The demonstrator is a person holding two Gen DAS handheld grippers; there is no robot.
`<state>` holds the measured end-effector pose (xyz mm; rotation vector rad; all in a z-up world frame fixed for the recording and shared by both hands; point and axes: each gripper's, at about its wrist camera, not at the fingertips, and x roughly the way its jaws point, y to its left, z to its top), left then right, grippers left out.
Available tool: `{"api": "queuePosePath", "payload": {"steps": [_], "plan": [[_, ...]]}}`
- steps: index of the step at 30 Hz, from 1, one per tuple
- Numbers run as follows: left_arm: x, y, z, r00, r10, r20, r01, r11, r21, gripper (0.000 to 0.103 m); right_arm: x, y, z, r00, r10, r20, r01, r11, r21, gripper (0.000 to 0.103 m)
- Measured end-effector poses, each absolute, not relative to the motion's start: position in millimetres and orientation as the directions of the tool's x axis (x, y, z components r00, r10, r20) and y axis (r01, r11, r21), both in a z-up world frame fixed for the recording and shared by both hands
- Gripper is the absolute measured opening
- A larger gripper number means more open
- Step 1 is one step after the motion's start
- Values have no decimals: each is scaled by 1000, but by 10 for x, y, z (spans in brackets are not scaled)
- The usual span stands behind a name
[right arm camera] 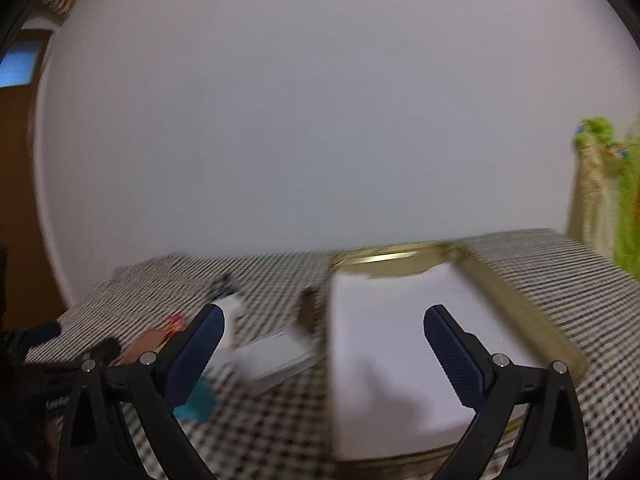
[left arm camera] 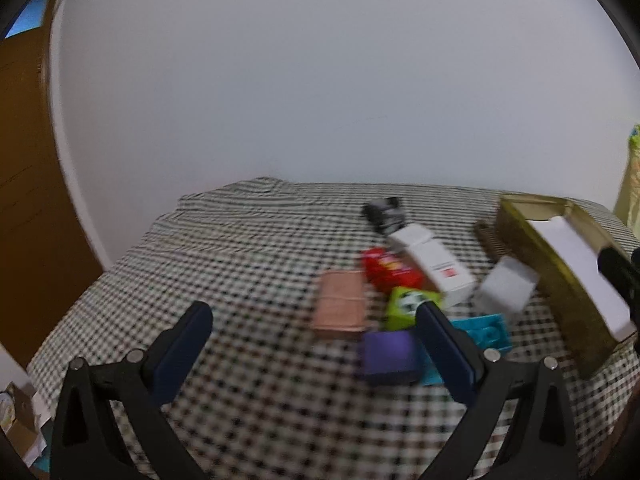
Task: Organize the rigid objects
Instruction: 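Grasp the teal block with the right gripper while the left reaches toward the purple block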
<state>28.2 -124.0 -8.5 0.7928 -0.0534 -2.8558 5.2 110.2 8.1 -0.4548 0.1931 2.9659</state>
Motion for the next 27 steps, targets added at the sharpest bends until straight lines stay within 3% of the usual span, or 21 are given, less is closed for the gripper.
{"api": "queuePosePath", "payload": {"steps": [13,22,24,25,27], "plan": [[293,-1739,-163,-798,-205,-567,223,-974,39,103,-606,449,-183,-743,-254,-620,188,-967,171,101],[226,-1840,-159,-789,-209,-577,218,-974,56,103,-850,156,-506,-627,-204,-752,196,-975,102,101],[203,-1798,-172,-788,-197,-583,204,-977,54,103,-814,234,-501,-636,-211,-742,171,-976,131,94],[198,-1786,-174,-789,-191,-585,197,-979,54,103,-807,266,-502,-640,-229,-734,178,-973,149,79],[190,-1744,-182,-788,-177,-590,179,-982,55,103,-773,317,-492,-634,-245,-734,187,-969,162,75]]}}
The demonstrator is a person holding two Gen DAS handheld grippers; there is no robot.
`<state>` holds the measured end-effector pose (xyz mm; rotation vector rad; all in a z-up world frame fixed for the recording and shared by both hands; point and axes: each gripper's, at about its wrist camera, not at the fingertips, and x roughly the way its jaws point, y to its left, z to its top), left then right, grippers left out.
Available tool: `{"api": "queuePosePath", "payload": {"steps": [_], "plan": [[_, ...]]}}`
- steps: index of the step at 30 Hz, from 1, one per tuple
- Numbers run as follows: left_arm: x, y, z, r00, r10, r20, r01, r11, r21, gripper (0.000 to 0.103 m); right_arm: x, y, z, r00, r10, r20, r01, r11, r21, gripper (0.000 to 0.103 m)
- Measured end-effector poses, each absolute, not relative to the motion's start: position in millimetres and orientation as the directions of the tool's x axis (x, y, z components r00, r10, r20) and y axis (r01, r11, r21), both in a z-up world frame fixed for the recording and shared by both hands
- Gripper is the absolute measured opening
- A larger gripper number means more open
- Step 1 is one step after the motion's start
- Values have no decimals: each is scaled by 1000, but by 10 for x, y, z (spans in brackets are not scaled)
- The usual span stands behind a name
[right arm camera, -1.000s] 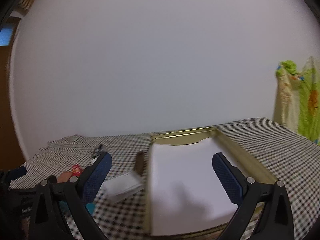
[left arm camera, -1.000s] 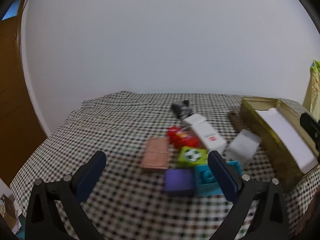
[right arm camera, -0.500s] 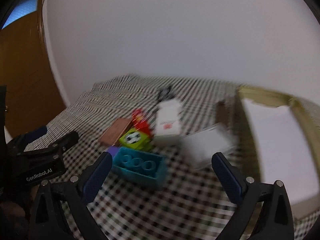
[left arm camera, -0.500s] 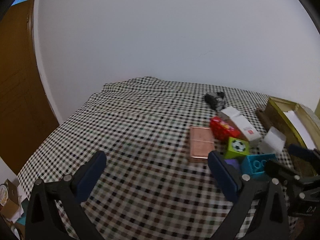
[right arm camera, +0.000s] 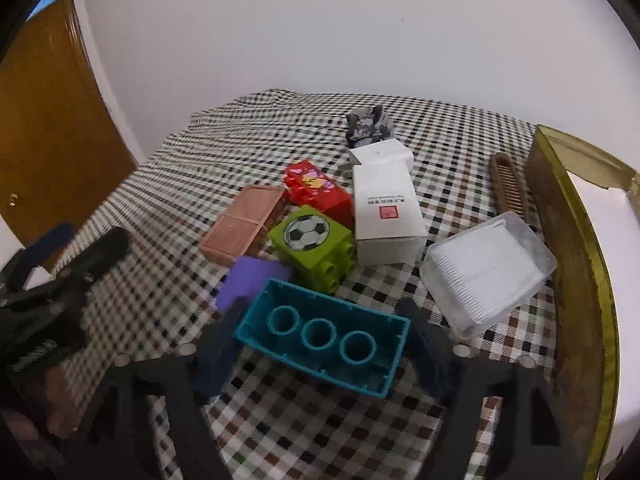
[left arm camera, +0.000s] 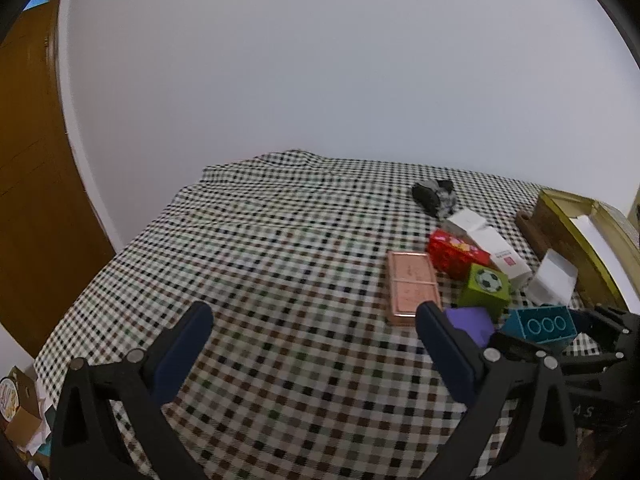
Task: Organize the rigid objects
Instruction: 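Grasp the teal block with the right gripper while the left reaches toward the purple block, then grasp the purple block with the left gripper while the right lifts the teal block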
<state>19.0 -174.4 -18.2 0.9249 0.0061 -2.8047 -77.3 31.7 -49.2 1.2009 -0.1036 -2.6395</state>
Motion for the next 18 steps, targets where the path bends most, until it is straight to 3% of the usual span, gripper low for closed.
{"api": "queuePosePath", "payload": {"steps": [4,10,14,16,18], "plan": [[152,-1635,-210,-780,-125,-613,123,-991,46,103,-612,443,-472,-658,-242,-714,190,-970,154,75],[37,-1376,-242,-756,3,-654,9,-1000,-15,102,-412,746,-239,-774,-225,-592,139,-972,188,75],[-96,-1095,-339,-710,37,-703,-60,-998,8,89,-241,922,31,-867,-107,-487,62,-992,107,75],[-160,-997,-396,-690,23,-724,-65,-997,30,88,-223,1000,63,-885,-66,-461,31,-996,83,75],[-253,-890,-467,-661,18,-750,-74,-996,42,77,-200,1090,89,-888,-58,-456,19,-996,89,75]]}}
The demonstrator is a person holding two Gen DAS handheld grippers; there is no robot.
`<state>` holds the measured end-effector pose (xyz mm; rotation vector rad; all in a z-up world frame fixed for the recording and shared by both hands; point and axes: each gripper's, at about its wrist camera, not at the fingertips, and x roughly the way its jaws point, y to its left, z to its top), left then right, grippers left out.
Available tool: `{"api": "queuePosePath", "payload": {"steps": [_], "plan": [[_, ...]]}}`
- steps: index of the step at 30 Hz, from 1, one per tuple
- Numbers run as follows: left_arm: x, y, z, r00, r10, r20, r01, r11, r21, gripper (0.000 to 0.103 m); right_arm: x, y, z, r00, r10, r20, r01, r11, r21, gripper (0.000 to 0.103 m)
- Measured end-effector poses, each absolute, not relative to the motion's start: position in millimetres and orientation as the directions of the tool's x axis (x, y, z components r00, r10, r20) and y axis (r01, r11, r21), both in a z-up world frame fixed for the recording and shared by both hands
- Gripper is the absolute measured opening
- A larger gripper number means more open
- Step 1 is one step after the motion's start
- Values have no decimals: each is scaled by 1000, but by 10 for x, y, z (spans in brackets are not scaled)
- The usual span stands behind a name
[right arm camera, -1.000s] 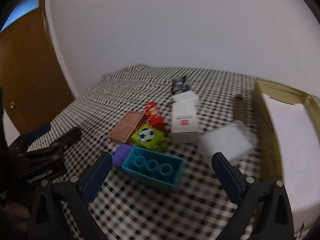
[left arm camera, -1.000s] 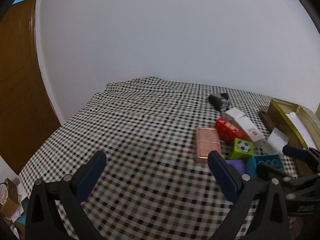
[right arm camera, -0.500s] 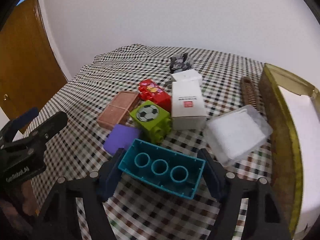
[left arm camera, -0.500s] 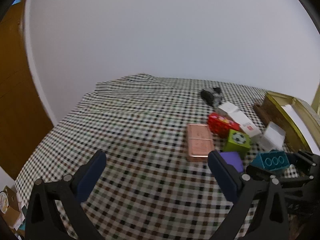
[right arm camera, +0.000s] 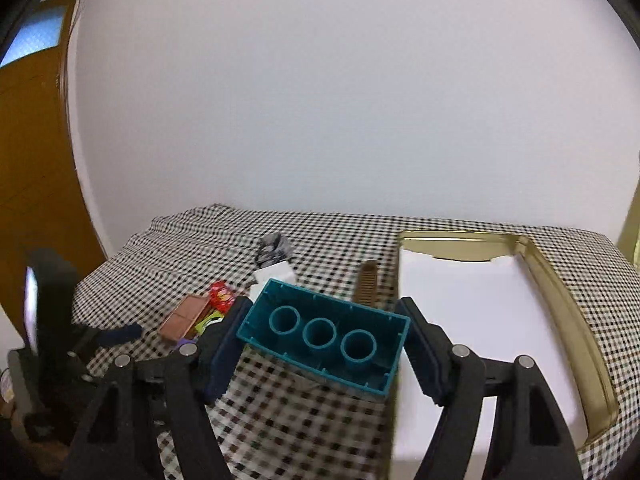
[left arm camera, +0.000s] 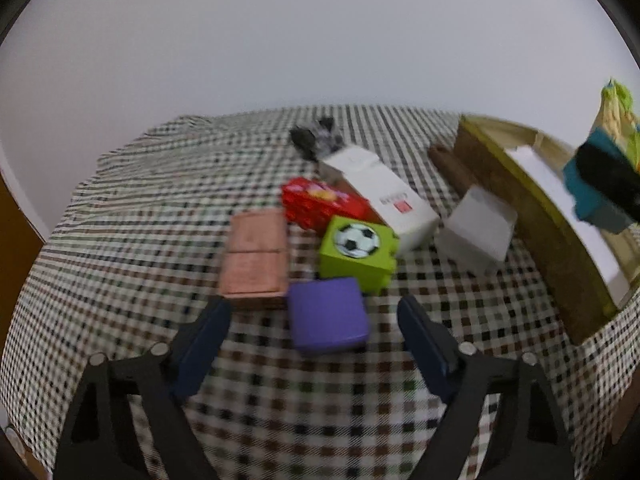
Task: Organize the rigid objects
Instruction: 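Grasp the purple block with the left gripper while the right lifts the teal block, then carry both blocks over the paper-lined tray and open both grippers to release them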
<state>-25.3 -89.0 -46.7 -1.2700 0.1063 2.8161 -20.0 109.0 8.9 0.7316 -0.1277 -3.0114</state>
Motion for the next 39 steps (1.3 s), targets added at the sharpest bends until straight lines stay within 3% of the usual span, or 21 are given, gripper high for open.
{"api": "queuePosePath", "payload": {"steps": [5,8,14,20,26,33,39], "plan": [[-370,-815,-563,-632,-10,-775,-53,-997,56,66,-190,1157,41,-886,-48,-461,5,-995,95,75],[-337,-853,-545,-637,26,-771,-67,-998,21,40,-225,1176,-6,-883,-46,-468,0,-995,97,75],[-274,-1162,-520,-648,71,-758,-2,-996,-92,39,-255,1253,-72,-885,-52,-463,-1,-994,113,75],[-170,-1180,-347,-714,39,-699,24,-997,-80,39,-173,1370,1,-906,-31,-422,-30,-990,135,75],[-130,-924,-99,-778,55,-626,-40,-998,-38,39,-20,1691,126,-927,74,-368,-114,-989,90,75],[-338,-483,89,-775,150,-614,-137,-988,-70,39,84,2233,115,-896,226,-382,-265,-963,52,75],[-491,15,185,-776,195,-600,-208,-977,-48,39,11,2632,53,-873,261,-412,-315,-947,68,75]]}}
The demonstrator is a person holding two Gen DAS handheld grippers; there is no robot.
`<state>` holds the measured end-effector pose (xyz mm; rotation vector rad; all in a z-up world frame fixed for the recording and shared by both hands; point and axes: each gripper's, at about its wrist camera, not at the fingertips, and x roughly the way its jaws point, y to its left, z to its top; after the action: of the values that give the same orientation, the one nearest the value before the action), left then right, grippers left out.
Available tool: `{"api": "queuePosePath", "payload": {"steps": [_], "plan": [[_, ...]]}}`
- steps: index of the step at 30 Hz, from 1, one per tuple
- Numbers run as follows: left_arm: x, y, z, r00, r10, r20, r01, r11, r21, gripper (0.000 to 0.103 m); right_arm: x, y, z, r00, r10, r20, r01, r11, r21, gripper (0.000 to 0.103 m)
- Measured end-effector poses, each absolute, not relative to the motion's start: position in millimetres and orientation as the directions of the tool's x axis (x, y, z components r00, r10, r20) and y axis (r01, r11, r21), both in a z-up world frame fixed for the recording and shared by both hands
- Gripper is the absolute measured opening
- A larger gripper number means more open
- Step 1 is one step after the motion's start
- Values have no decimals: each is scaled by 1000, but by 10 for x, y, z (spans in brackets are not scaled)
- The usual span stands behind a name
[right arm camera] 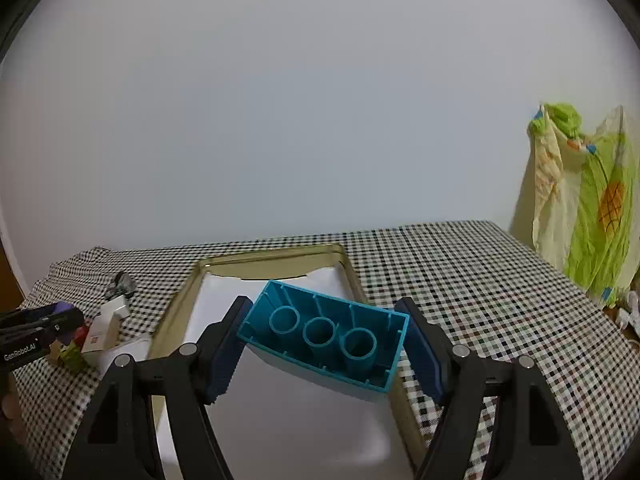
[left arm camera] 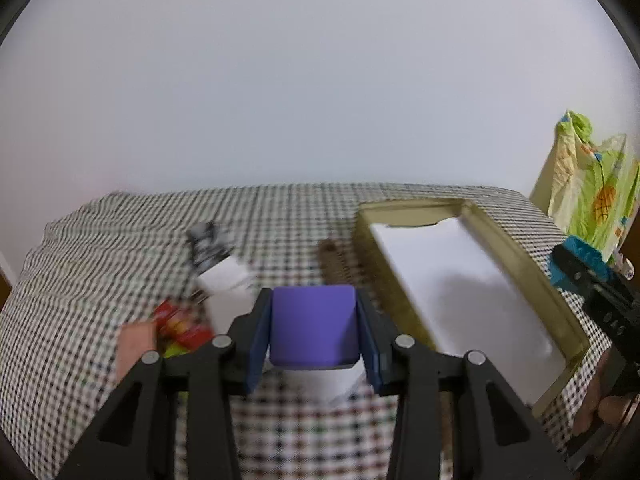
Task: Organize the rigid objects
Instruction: 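Carry both blocks over the paper-lined tray and open both grippers to release them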
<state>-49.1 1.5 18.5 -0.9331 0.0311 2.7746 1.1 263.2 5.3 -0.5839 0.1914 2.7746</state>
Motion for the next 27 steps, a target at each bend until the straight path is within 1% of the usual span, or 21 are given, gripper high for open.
{"api": "queuePosePath", "payload": {"steps": [4,8,12,16,17,21,24,27], "plan": [[-636,383,170,-746,253,-616,-267,-961,-71,39,-112,2823,5,-859,267,-437,-329,-942,70,75],[-806,745,144,-735,280,-618,-301,-951,-73,39,-284,2976,-44,-842,259,-474,-339,-936,91,75],[-885,987,84,-732,289,-617,-330,-942,-50,39,-343,3029,-42,-849,250,-465,-326,-941,89,75],[-922,1080,-12,-681,323,-657,-363,-928,-80,39,-324,2983,-75,-855,235,-463,-316,-943,104,75],[-929,1089,-22,-682,324,-656,-365,-928,-80,39,-334,2998,-78,-853,240,-464,-318,-943,96,75],[-962,1133,-85,-674,265,-690,-364,-931,-3,39,-409,2974,-131,-831,238,-503,-301,-952,48,75],[-1008,1166,-144,-642,267,-719,-377,-926,-6,39,-448,2943,-166,-821,227,-524,-290,-956,38,75],[-1014,1181,-144,-638,273,-720,-386,-922,-7,39,-441,2834,-186,-817,227,-530,-277,-961,15,75]]}}
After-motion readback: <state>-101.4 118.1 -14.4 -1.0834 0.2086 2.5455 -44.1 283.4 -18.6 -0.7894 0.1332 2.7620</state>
